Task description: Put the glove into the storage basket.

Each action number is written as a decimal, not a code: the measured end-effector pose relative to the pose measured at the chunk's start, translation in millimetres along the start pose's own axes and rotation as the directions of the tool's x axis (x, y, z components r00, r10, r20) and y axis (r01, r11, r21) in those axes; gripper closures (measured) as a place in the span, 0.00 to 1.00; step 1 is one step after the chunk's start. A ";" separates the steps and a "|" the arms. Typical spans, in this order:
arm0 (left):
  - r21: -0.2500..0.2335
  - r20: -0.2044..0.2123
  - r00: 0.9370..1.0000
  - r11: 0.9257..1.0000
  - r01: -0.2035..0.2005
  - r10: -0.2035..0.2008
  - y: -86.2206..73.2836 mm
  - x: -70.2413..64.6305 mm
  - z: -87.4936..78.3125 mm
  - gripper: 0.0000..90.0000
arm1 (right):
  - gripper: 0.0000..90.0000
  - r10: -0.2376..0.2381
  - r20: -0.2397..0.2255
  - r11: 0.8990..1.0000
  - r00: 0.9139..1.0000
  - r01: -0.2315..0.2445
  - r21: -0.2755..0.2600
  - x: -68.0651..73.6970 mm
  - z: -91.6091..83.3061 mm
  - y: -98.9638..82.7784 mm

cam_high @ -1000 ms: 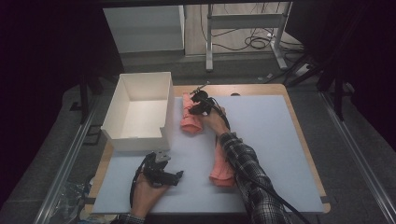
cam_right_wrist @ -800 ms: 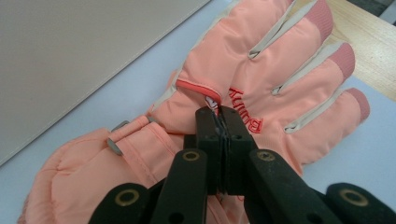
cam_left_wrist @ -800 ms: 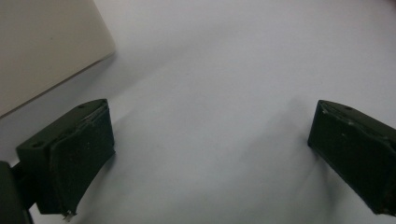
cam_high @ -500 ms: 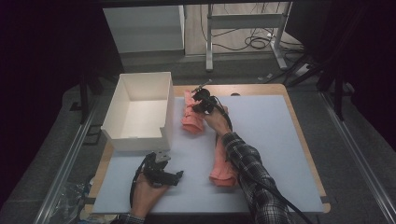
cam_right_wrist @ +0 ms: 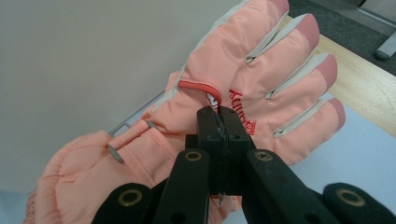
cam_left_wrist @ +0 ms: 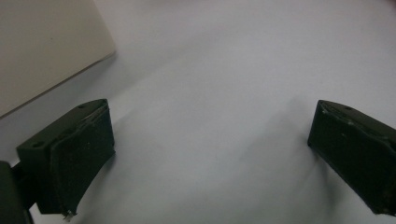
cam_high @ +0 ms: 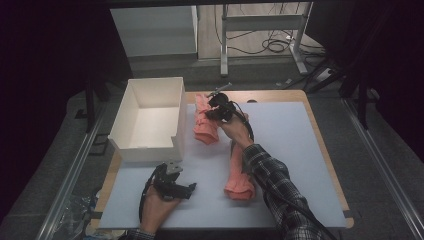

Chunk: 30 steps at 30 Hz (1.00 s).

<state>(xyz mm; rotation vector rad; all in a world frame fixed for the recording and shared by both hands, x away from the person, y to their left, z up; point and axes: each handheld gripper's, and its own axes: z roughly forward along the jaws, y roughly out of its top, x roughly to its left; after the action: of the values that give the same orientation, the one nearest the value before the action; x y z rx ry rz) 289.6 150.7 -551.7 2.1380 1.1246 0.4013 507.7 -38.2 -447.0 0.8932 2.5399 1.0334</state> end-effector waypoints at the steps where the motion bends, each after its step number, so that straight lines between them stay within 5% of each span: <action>1: 0.000 0.000 1.000 1.000 0.000 0.000 0.0 0.0 0.1 0.01 | 0.99 -0.002 -0.001 1.000 1.000 0.002 -0.002 0.6 -3.4 -0.6; 16: -0.002 0.000 1.000 1.000 -0.004 0.004 0.0 0.3 0.1 0.01 | 0.99 -0.016 -0.010 0.999 1.000 0.016 -0.035 13.5 -62.1 -11.2; 30: -0.005 -0.002 1.000 1.000 -0.001 0.001 0.0 0.0 0.2 0.01 | 0.99 -0.019 0.004 1.000 1.000 0.019 -0.013 33.1 -118.1 -48.5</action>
<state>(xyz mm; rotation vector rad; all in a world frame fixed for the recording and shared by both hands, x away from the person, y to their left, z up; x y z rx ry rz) 289.7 150.6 -551.9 2.1346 1.1218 0.4063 408.0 -108.5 -396.7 0.8647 2.5304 1.0406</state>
